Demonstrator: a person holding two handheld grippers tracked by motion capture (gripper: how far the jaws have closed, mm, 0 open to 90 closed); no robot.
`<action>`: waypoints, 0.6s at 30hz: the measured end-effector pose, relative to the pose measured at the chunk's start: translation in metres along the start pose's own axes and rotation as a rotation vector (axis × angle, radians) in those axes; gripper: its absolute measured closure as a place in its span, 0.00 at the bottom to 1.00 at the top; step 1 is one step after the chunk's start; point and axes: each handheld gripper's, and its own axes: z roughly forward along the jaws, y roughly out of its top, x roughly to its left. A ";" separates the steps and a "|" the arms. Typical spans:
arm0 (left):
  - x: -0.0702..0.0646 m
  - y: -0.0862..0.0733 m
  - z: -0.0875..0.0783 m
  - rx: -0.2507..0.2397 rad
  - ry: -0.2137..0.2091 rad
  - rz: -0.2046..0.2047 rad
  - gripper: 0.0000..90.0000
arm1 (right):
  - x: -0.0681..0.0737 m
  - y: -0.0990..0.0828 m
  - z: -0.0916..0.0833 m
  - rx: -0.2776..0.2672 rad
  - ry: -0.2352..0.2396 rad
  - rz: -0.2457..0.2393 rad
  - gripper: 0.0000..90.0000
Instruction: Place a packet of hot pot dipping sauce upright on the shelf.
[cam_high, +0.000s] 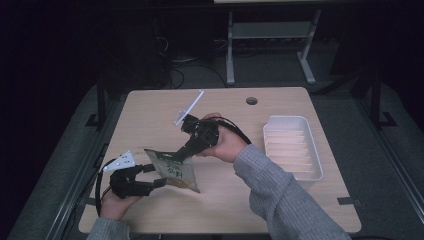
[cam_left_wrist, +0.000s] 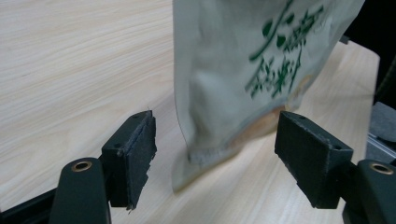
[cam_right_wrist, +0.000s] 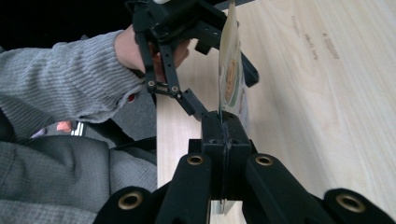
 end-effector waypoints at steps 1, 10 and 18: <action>0.000 0.000 0.000 0.000 -0.007 0.002 0.32 | 0.002 0.000 0.001 0.001 0.001 -0.007 1.00; -0.003 0.000 -0.001 -0.005 -0.108 0.028 0.58 | 0.010 0.000 0.004 0.006 0.026 -0.034 1.00; -0.005 0.000 -0.003 0.011 -0.172 0.068 0.89 | 0.006 -0.006 -0.003 -0.008 -0.001 -0.022 1.00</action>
